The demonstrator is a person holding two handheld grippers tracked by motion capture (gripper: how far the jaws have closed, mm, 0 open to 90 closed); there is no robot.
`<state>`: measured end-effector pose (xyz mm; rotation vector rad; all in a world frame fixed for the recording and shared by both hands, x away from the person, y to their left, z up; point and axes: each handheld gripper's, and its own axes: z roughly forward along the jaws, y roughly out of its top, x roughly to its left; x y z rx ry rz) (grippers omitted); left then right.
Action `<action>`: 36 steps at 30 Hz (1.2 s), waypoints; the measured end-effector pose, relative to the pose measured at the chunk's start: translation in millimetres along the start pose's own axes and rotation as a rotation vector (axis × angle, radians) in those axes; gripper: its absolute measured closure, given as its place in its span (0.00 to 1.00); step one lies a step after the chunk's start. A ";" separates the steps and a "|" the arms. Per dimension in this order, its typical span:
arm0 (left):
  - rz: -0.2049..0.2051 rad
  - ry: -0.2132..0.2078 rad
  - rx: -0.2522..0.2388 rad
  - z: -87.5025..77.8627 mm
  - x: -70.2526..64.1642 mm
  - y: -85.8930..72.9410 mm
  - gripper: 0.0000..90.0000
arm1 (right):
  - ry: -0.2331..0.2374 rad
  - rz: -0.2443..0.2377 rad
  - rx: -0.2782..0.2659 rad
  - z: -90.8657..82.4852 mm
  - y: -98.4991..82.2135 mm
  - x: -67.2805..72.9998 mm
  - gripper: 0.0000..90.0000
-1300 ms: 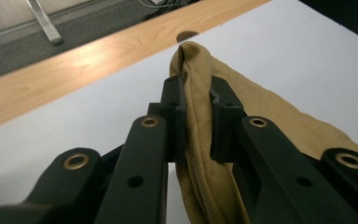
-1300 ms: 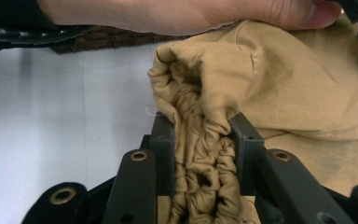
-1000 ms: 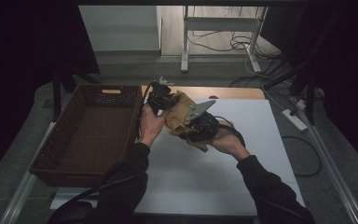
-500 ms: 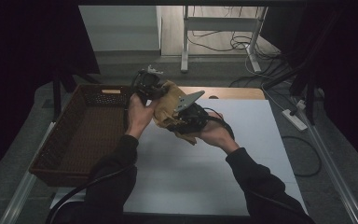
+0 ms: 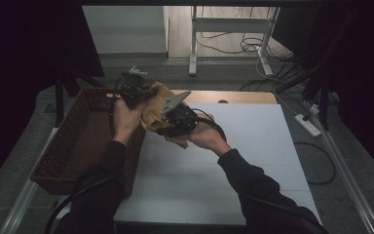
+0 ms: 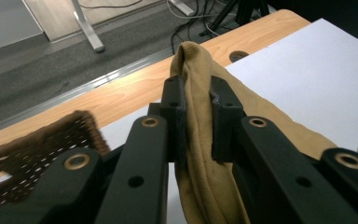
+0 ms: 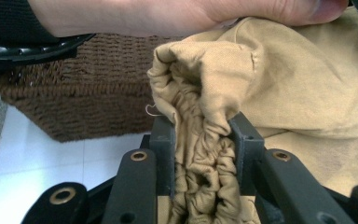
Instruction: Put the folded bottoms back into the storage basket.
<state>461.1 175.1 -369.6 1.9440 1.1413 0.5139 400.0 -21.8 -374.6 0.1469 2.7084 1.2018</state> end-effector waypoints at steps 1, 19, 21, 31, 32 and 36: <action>-0.002 0.004 -0.003 -2.7 2.9 -1.1 0.88 | 0.001 -0.004 -0.001 2.5 2.8 0.7 0.76; -0.065 0.037 -0.063 -50.4 51.4 -14.3 0.89 | 0.026 -0.049 -0.039 37.4 51.0 10.9 0.76; -0.073 0.044 -0.071 -58.5 58.7 -16.2 0.89 | 0.023 -0.058 -0.041 43.1 59.2 14.2 0.76; -0.081 0.081 -0.071 -83.4 82.0 -22.6 0.89 | 0.031 -0.070 -0.066 62.8 84.4 22.9 0.76; -0.081 0.081 -0.071 -83.4 82.0 -22.6 0.89 | 0.033 -0.070 -0.068 64.9 86.6 23.6 0.76; -0.088 0.093 -0.073 -92.0 91.0 -27.0 0.89 | 0.036 -0.070 -0.075 71.5 92.7 26.4 0.76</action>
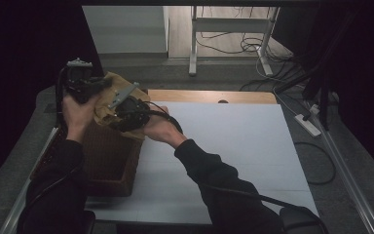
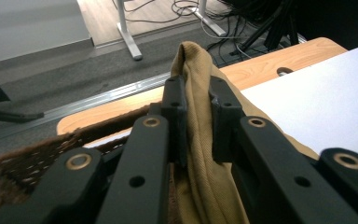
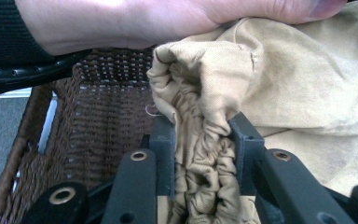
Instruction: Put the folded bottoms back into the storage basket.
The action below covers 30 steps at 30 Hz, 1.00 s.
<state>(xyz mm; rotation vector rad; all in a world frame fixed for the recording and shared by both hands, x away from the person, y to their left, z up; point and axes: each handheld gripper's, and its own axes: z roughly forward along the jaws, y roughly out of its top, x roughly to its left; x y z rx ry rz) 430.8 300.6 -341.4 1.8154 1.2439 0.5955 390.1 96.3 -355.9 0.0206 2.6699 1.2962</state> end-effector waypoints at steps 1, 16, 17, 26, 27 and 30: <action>-0.001 0.003 0.000 -1.8 2.5 -1.0 0.89 | 0.000 -0.001 0.001 2.3 2.0 0.9 0.76; 0.001 0.039 0.042 -9.6 24.3 -17.2 0.89 | 0.011 0.006 -0.001 36.1 12.7 12.1 0.75; 0.000 0.041 0.047 -8.3 25.1 -19.0 0.89 | 0.011 0.006 -0.001 36.1 12.7 12.1 0.75; -0.019 0.038 0.084 5.6 33.7 -37.7 0.88 | 0.001 0.019 0.021 56.1 2.2 17.3 0.75; -0.021 0.036 0.095 9.5 34.7 -42.2 0.88 | 0.000 0.027 0.024 60.5 -1.2 18.6 0.75; -0.027 0.036 0.107 13.8 34.8 -46.7 0.88 | 0.002 0.033 0.032 64.5 -4.8 19.8 0.75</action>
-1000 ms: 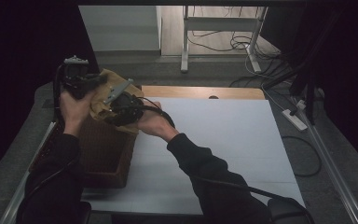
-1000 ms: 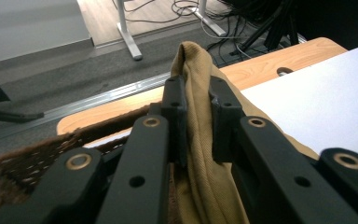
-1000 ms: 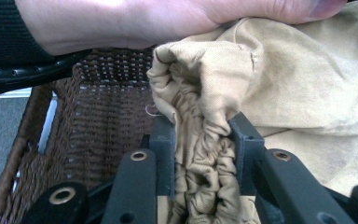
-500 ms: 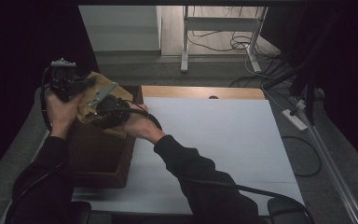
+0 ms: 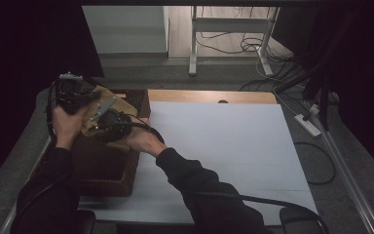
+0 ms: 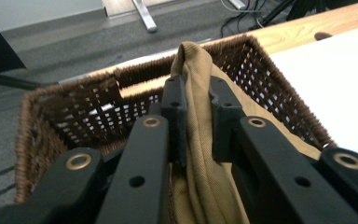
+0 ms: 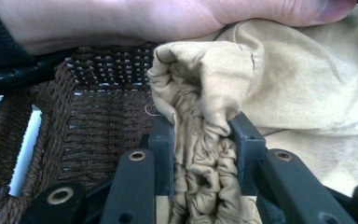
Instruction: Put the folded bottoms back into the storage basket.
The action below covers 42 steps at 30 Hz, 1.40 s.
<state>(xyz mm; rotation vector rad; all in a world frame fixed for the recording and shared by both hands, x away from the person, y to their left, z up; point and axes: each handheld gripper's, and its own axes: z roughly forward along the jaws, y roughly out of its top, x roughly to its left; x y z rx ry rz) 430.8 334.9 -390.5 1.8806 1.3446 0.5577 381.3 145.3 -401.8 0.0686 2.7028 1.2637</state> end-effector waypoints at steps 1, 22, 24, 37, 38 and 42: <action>-0.003 -0.001 0.005 2.6 0.0 -1.9 0.88 | 0.000 0.001 0.004 2.1 -1.9 0.3 0.74; -0.075 0.040 0.108 32.2 8.7 -21.3 0.48 | 0.017 0.061 0.054 27.3 -22.2 10.1 0.30; -0.097 0.026 0.090 26.4 12.6 -22.3 0.41 | 0.009 0.088 0.044 20.2 -20.7 5.1 0.26; -0.131 -0.124 0.049 14.7 2.9 -29.3 0.21 | 0.035 0.177 0.020 -7.7 -34.6 -9.5 0.13; -0.129 -0.148 0.053 13.3 -1.3 -30.6 0.17 | 0.040 0.177 0.022 -12.1 -36.1 -9.3 0.12; -0.107 -0.162 0.067 9.4 -10.5 -33.0 0.13 | 0.045 0.177 0.017 -21.0 -39.8 -8.9 0.09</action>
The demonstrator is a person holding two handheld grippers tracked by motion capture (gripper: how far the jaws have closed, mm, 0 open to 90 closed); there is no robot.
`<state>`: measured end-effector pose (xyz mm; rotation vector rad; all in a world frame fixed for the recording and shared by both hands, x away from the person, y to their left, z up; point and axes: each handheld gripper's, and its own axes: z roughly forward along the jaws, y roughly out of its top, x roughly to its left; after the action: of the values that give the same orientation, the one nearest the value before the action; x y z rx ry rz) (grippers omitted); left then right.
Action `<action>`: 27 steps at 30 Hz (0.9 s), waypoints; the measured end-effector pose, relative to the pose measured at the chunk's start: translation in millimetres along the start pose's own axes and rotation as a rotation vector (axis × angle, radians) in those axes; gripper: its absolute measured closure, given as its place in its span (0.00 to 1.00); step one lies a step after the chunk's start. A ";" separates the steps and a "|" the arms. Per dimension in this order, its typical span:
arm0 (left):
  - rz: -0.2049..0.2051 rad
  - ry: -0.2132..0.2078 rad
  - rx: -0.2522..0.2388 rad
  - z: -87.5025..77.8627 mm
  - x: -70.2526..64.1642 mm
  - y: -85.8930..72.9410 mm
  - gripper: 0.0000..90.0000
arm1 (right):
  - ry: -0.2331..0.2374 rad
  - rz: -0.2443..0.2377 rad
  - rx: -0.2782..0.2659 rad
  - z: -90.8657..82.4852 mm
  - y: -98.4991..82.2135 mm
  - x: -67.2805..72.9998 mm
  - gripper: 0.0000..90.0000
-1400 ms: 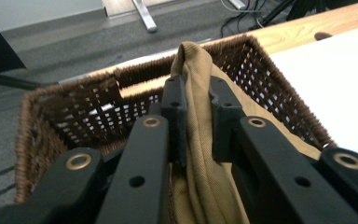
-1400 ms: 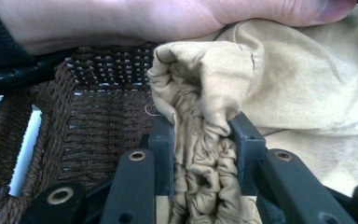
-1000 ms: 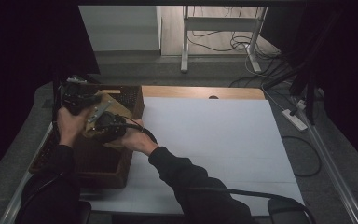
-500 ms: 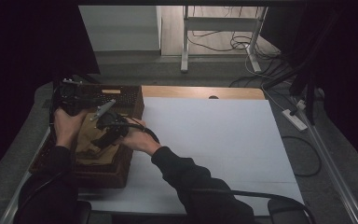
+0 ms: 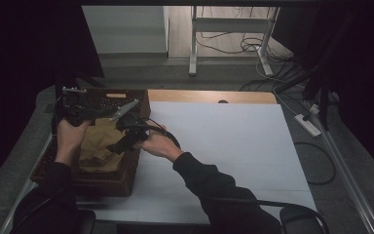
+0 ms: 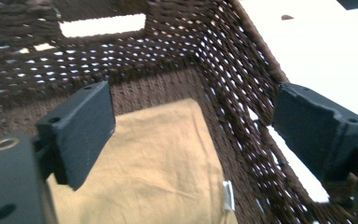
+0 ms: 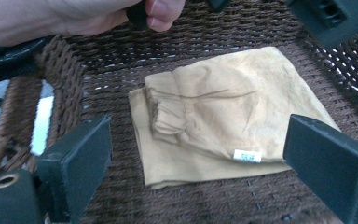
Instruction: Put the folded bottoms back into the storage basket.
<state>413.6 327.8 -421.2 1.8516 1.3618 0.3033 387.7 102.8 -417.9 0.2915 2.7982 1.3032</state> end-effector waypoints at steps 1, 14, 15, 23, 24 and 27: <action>0.000 0.000 0.000 0.0 0.0 0.0 0.12 | -0.002 -0.002 0.000 -2.4 -1.1 -0.3 0.09; 0.076 -0.035 -0.033 -12.7 -28.4 -10.9 0.04 | -0.012 0.009 0.001 -26.9 -18.1 -9.7 0.08; 0.085 -0.037 -0.031 -12.6 -30.4 -11.9 0.04 | -0.012 0.009 0.001 -26.9 -18.1 -9.7 0.08; 0.141 -0.050 -0.029 -13.6 -45.6 -21.8 0.02 | -0.018 0.017 0.019 -35.9 -29.7 -11.3 0.08; 0.146 -0.053 -0.034 -14.3 -46.8 -23.2 0.02 | -0.019 0.017 0.019 -36.8 -30.9 -11.4 0.08; 0.150 -0.067 -0.049 -16.4 -50.0 -27.1 0.02 | -0.022 0.022 0.017 -40.8 -34.9 -11.7 0.08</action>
<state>365.4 293.8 -417.1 1.9099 1.1631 0.3447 389.2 47.9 -418.6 0.3365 2.7969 1.2731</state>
